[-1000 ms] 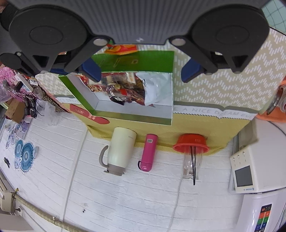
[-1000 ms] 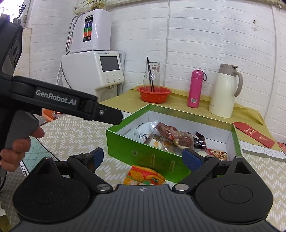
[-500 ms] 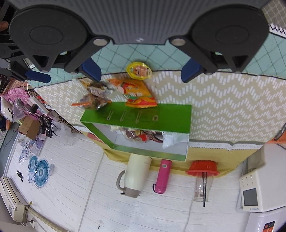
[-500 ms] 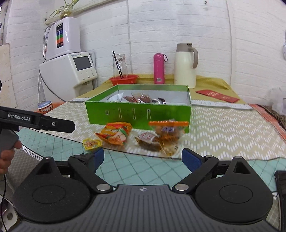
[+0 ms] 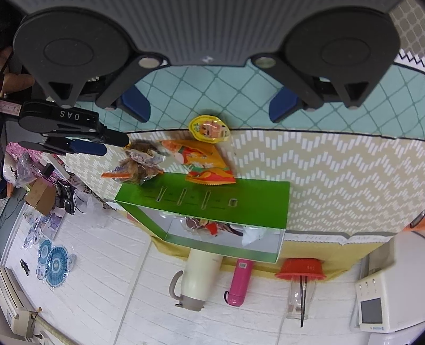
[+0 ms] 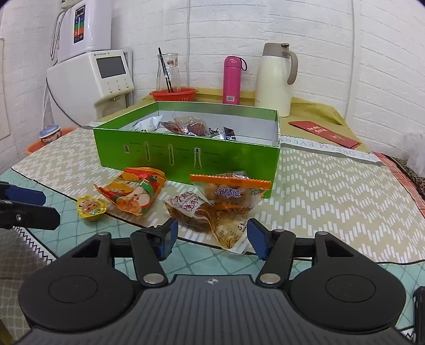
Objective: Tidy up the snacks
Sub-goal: 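Grasp the brown tofu-snack bag with right tool while left tool reaches the yellow jelly cup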
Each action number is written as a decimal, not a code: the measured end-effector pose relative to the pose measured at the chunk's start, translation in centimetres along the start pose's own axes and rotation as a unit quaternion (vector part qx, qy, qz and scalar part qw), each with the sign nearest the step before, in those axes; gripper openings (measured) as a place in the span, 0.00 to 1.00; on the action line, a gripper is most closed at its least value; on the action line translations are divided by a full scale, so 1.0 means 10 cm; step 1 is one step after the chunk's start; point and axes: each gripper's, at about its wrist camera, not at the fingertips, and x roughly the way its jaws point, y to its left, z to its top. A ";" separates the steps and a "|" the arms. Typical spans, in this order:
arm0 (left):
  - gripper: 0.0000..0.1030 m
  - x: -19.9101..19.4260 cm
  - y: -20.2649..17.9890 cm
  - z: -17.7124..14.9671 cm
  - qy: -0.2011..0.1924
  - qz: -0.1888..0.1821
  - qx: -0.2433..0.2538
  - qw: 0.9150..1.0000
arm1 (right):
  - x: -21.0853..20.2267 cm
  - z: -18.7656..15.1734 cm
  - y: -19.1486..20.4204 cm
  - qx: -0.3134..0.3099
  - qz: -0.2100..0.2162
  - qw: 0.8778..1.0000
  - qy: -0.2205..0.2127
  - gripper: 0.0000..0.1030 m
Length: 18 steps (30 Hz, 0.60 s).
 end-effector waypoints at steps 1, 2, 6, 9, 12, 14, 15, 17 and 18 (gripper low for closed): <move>0.92 0.02 0.00 0.01 0.001 -0.001 0.001 1.000 | 0.01 0.00 0.01 -0.004 0.001 1.000 0.000 0.93; 0.92 0.05 0.00 0.02 0.003 0.000 0.003 1.000 | 0.02 0.00 0.02 -0.009 0.001 1.000 0.000 0.93; 0.92 0.12 -0.01 0.06 0.005 0.001 0.010 1.000 | 0.14 0.01 0.03 -0.020 -0.005 1.000 0.020 0.69; 0.92 0.13 0.00 0.06 0.003 0.001 0.015 1.000 | 0.14 -0.02 0.09 -0.033 -0.010 0.999 0.029 0.23; 0.92 0.15 0.02 0.06 0.006 0.003 0.011 1.000 | 0.00 -0.06 0.22 -0.048 0.011 0.998 0.025 0.17; 0.92 0.16 0.04 0.05 0.008 0.000 0.006 1.000 | -0.09 -0.12 0.34 -0.060 0.017 0.998 0.025 0.17; 0.92 0.17 0.04 0.04 0.009 -0.001 0.005 1.000 | -0.13 -0.16 0.39 -0.064 0.024 0.997 0.027 0.16; 0.92 0.17 0.04 0.03 0.012 -0.003 0.004 1.000 | -0.21 -0.23 0.48 -0.058 0.049 0.997 0.026 0.16; 0.92 0.18 0.04 0.02 0.014 -0.003 0.004 1.000 | -0.25 -0.26 0.51 -0.056 0.053 0.997 0.024 0.18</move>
